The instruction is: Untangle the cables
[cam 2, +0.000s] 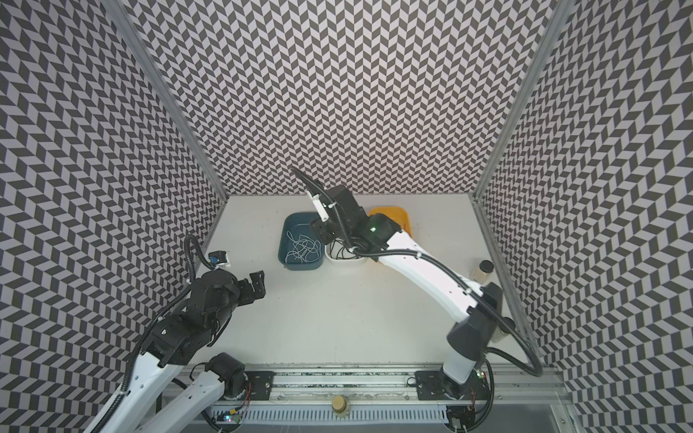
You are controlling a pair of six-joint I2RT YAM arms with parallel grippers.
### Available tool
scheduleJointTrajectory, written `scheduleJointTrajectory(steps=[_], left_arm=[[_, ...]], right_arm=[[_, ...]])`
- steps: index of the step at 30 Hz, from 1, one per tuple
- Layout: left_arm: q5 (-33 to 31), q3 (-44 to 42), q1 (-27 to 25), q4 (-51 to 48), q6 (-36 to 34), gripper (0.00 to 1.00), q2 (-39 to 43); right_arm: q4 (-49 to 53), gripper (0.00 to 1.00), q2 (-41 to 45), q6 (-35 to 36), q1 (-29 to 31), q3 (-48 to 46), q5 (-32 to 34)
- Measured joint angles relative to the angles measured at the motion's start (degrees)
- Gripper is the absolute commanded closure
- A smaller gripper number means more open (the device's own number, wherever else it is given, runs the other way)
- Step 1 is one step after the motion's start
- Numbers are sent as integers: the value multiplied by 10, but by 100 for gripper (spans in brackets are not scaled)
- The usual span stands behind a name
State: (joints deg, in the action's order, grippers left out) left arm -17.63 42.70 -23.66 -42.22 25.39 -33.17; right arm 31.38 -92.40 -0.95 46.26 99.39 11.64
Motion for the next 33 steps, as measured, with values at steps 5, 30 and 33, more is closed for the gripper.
scheduleJointTrajectory(steps=[5, 30, 33], left_arm=[[-20, -23, 0, 13, 3, 0, 16], [-193, -191, 32, 259, -77, 0, -29], [-193, -198, 70, 315, -79, 0, -63]], right_arm=[[-20, 0, 155, -8, 0, -172, 38], [-164, 0, 682, -19, -125, -729, 317], [-204, 0, 652, -12, -193, -751, 300]])
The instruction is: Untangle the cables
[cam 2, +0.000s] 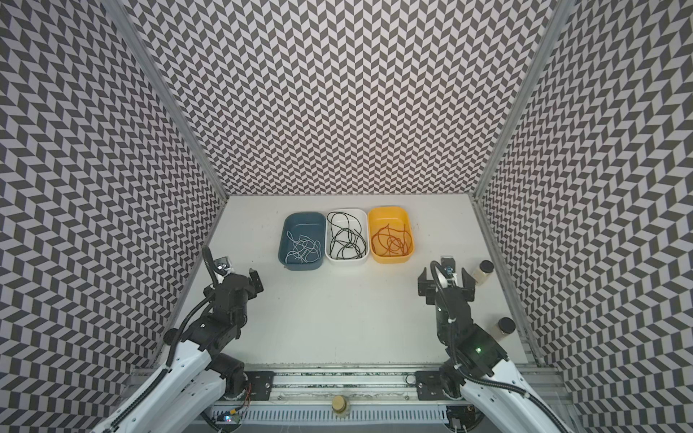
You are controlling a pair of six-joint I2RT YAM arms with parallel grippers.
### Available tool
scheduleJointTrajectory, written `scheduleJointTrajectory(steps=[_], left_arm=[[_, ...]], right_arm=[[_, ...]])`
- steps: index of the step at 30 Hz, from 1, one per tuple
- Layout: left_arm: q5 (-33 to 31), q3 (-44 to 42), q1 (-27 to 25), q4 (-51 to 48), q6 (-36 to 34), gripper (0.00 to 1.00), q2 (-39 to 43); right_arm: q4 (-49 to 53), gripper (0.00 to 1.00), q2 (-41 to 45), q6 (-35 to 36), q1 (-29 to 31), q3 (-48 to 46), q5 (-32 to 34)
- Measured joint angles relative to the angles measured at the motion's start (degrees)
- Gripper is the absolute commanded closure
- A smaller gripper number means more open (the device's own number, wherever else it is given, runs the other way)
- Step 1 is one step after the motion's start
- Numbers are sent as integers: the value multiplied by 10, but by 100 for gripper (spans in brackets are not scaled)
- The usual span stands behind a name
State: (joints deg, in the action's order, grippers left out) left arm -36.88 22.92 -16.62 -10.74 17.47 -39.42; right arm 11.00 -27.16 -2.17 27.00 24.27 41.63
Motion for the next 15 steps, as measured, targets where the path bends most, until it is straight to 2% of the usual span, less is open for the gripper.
scheduleJointTrajectory(steps=[5, 10, 15], left_arm=[[6, -5, 41, 102, -14, 0, -76], [21, -10, 75, 208, -53, 0, -158], [25, -12, 103, 289, -56, 0, -246]], right_arm=[[-66, 0, -65, -2, -78, -1, -27], [-156, 0, -164, 4, -104, -21, -43], [-230, 0, -292, 15, -117, -48, -46]])
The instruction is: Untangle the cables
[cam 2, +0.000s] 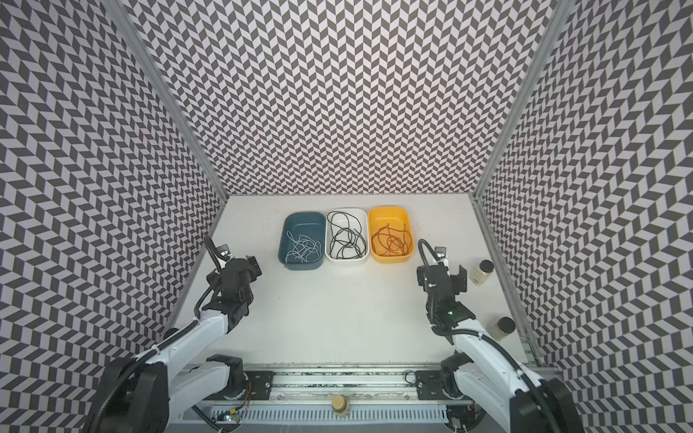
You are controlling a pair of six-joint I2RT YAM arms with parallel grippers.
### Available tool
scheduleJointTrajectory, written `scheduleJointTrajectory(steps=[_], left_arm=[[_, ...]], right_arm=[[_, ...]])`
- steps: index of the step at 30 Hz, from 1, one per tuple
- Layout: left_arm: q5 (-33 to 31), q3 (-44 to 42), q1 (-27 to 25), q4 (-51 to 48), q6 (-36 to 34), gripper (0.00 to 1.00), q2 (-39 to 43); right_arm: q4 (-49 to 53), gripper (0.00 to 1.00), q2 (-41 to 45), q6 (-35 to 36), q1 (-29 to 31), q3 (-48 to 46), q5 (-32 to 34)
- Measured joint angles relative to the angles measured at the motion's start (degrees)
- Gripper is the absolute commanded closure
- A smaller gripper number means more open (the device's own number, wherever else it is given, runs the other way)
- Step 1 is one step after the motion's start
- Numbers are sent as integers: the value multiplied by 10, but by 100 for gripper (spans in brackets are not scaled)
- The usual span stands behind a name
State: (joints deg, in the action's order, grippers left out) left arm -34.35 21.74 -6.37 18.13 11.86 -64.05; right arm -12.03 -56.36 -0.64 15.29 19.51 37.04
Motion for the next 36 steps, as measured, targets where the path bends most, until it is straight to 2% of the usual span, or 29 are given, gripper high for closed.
scheduleJointTrajectory(steps=[7, 13, 15, 18, 23, 28, 36], left_arm=[[12, 11, 17, 90, -1, 0, -112], [79, 41, 35, 155, -44, 0, -190], [123, 44, 51, 181, -55, 0, -212], [212, 41, 80, 218, -70, 0, -241], [287, 39, 95, 246, -82, 0, -258], [314, 39, 94, 258, -86, 0, -257], [321, 39, 94, 269, -88, 0, -257]], right_arm=[[-161, 0, -137, -2, -32, -15, -4], [-287, 0, -229, -3, -43, -15, -4], [-322, 0, -262, 1, -45, -12, -9], [-345, 0, -294, 17, -48, -2, -49], [-385, 0, -325, 25, -69, 3, -120], [-386, 0, -345, 23, -86, 15, -158], [-389, 0, -345, 14, -107, 24, -189]])
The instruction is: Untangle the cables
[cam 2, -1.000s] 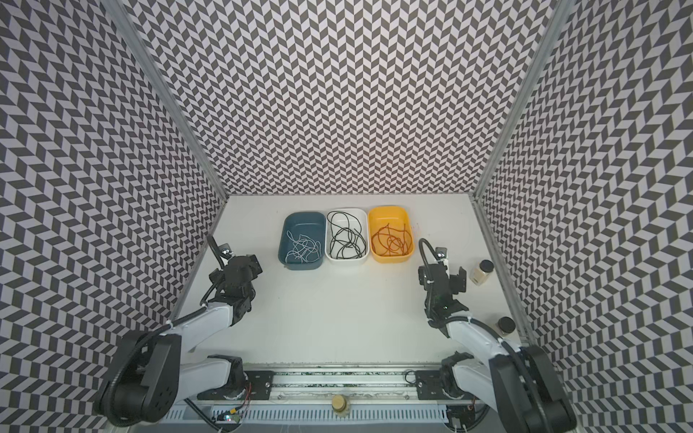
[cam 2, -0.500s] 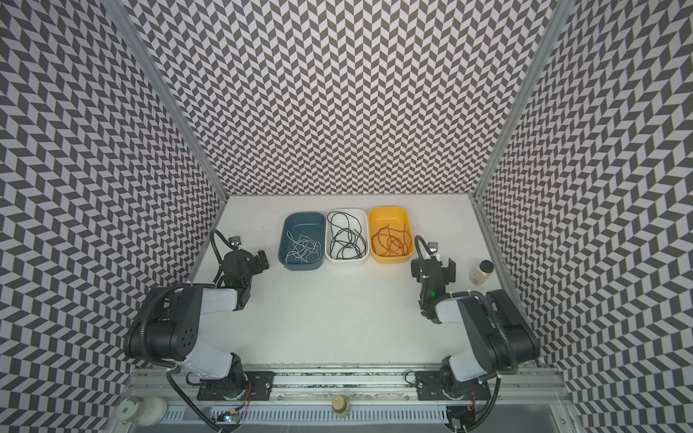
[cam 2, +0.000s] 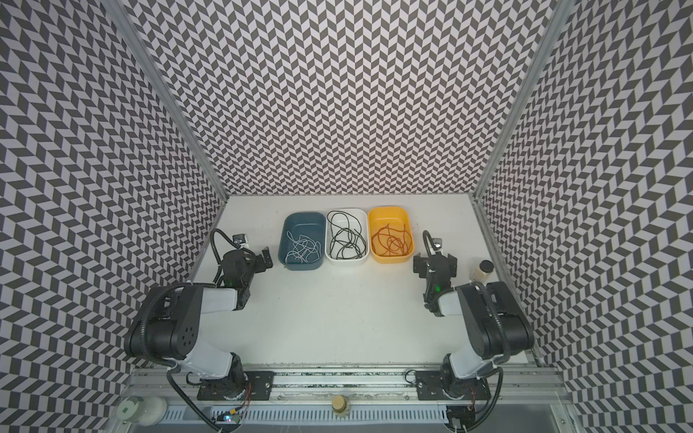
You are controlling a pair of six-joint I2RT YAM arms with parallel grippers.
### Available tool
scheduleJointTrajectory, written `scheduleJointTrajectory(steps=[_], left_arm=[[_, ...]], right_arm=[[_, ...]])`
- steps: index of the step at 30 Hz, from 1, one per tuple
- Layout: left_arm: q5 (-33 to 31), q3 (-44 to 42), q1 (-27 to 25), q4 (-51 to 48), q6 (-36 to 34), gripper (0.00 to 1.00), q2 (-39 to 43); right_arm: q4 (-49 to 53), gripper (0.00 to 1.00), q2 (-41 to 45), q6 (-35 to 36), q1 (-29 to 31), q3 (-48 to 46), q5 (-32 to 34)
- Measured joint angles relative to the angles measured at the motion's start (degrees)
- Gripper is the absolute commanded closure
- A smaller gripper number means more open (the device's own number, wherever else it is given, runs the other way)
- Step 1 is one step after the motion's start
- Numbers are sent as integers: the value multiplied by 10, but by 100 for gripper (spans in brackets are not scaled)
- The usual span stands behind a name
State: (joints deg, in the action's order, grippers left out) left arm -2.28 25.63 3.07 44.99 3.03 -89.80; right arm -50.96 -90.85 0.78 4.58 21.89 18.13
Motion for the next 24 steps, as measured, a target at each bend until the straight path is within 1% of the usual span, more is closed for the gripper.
scheduleJointTrajectory(steps=[16, 24], left_arm=[[4, 0, 0, 0, 0, 0, 0], [16, 0, 0, 0, -7, 0, 0]], right_arm=[[0, 0, 0, -3, -5, 0, -28], [0, 0, 0, -4, -8, 0, -35]])
